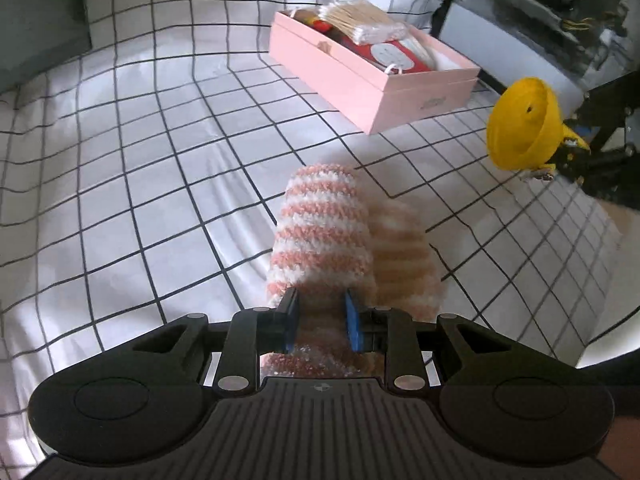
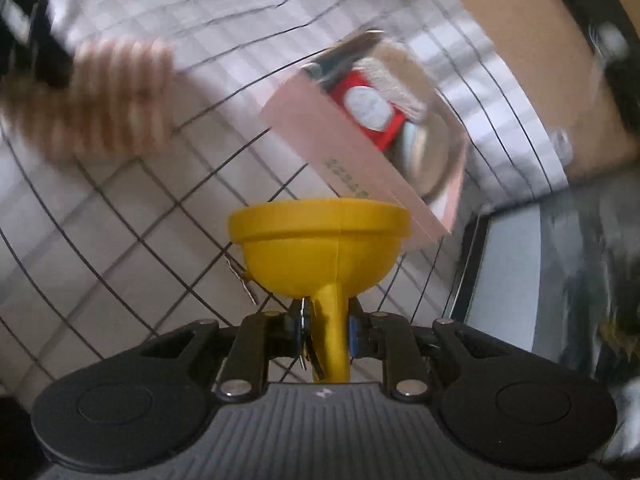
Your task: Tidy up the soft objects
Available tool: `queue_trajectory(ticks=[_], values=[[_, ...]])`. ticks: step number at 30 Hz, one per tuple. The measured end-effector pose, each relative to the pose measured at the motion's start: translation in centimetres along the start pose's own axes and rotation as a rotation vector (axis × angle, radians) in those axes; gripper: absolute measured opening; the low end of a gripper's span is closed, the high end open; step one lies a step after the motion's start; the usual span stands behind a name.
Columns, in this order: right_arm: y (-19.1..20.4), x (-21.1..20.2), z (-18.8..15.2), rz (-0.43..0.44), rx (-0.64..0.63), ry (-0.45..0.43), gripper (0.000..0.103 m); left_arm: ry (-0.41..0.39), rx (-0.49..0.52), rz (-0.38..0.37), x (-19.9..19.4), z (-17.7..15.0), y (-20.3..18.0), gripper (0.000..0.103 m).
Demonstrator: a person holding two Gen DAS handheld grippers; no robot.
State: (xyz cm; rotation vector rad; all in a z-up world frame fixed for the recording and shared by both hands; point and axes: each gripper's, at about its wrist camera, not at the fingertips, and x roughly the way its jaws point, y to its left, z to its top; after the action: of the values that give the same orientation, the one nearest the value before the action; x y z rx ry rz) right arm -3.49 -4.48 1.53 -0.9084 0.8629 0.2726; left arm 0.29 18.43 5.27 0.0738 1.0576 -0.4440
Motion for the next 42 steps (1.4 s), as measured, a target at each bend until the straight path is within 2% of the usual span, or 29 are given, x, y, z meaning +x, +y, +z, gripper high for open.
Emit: queue_trajectory(ticks=[3,6,8,9,11,13,19,21,24,26,28,31,32,37,38,42], values=[[1.8,0.8,1.1,0.027,-0.057,-0.06,0.02,-0.001,-0.049,-0.011,-0.2,-0.2,0.1,0.027],[2.7,0.7,2.5,-0.023,-0.057,-0.135,0.025,0.008,-0.103,-0.005,-0.8,-0.8,0.1,0.027],[2.2,0.3,2.8,-0.033,-0.027,-0.196,0.033,0.013,-0.117,0.01,-1.4,-0.9,0.0,0.027],[1.8,0.0,2.8,-0.018,0.001,-0.234,0.035,0.016,-0.125,0.018,-1.7,-0.9,-0.1,0.027],[0.6,-0.7,2.6,0.077,0.075,-0.303,0.048,0.027,-0.147,0.023,-2.0,-0.9,-0.2,0.027],[-0.2,-1.5,2.1,0.164,0.146,-0.367,0.05,0.047,-0.167,0.023,-1.9,-1.0,-0.4,0.027],[-1.9,-2.3,-0.7,0.247,0.336,-0.486,0.065,0.07,-0.244,-0.001,-0.5,-1.1,0.2,0.028],[-1.8,-1.9,-2.1,0.282,0.382,-0.476,0.066,0.066,-0.261,0.002,-1.1,-0.9,0.3,0.028],[-1.5,-0.5,-4.0,0.335,0.435,-0.414,0.066,0.03,-0.211,0.036,-3.1,-0.2,0.4,0.028],[-1.2,0.5,-4.9,0.357,0.481,-0.377,0.066,0.033,-0.213,0.03,-3.8,0.0,1.4,0.028],[-0.7,1.5,-5.6,0.374,0.527,-0.344,0.066,0.055,-0.271,-0.008,-3.4,-0.3,3.1,0.028],[0.1,2.5,-6.4,0.371,0.567,-0.309,0.066,0.096,-0.445,-0.098,-1.6,-1.6,5.5,0.028],[0.3,2.8,-6.7,0.369,0.573,-0.298,0.066,0.101,-0.462,-0.108,-1.3,-1.9,5.4,0.028],[0.7,3.2,-8.4,0.364,0.617,-0.318,0.068,0.126,-0.323,-0.187,-1.4,-1.6,0.5,0.033],[0.9,3.2,-8.5,0.353,0.621,-0.323,0.072,0.143,-0.283,-0.192,-1.1,-1.6,-0.6,0.033],[1.3,3.4,-8.9,0.344,0.628,-0.347,0.083,0.173,-0.122,-0.123,0.0,-1.4,-5.6,0.036]])
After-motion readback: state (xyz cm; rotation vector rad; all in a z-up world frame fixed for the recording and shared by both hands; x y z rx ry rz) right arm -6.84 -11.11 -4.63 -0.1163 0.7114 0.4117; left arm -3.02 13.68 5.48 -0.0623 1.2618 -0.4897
